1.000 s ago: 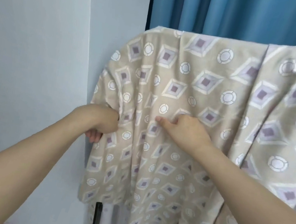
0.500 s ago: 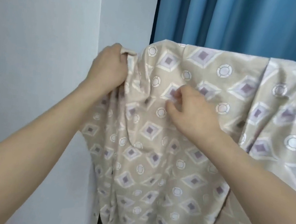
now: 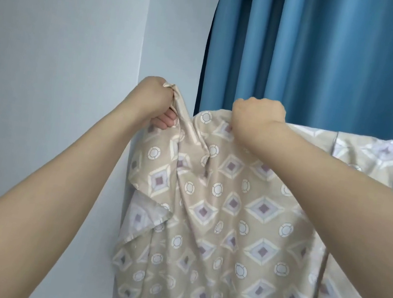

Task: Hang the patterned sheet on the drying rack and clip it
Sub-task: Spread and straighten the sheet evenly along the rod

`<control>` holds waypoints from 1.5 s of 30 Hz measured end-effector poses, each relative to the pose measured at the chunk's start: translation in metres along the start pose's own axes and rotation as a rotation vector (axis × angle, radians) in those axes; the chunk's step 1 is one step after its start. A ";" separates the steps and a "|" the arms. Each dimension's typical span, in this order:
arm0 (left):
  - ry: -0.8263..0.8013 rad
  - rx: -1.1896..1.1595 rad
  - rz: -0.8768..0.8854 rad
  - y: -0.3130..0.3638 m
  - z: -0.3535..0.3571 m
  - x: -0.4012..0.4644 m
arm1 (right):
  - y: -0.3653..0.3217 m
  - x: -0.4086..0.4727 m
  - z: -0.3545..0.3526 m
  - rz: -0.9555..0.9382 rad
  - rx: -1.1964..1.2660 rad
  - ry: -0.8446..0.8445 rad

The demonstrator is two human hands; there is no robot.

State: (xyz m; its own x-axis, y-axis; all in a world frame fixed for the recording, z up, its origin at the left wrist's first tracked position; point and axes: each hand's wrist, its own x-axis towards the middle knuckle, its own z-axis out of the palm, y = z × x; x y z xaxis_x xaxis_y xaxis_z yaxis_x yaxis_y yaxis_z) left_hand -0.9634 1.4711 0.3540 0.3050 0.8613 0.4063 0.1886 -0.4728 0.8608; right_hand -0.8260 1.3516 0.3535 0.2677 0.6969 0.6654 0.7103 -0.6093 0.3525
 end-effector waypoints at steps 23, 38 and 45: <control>-0.183 0.503 0.403 0.057 0.079 0.164 | 0.074 0.091 0.027 0.082 0.070 -0.429; -0.152 0.046 0.469 -0.081 0.040 -0.027 | 0.020 0.046 -0.001 -0.135 0.477 -0.338; -0.130 0.863 0.001 -0.131 0.031 -0.061 | -0.017 0.010 0.000 -0.312 0.157 0.014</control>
State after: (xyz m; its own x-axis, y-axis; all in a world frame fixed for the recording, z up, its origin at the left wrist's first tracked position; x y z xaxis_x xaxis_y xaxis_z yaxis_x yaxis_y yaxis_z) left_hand -0.9775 1.4748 0.2073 0.3993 0.8579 0.3233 0.8136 -0.4941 0.3064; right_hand -0.8354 1.3688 0.3546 0.0137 0.8345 0.5508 0.8484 -0.3012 0.4352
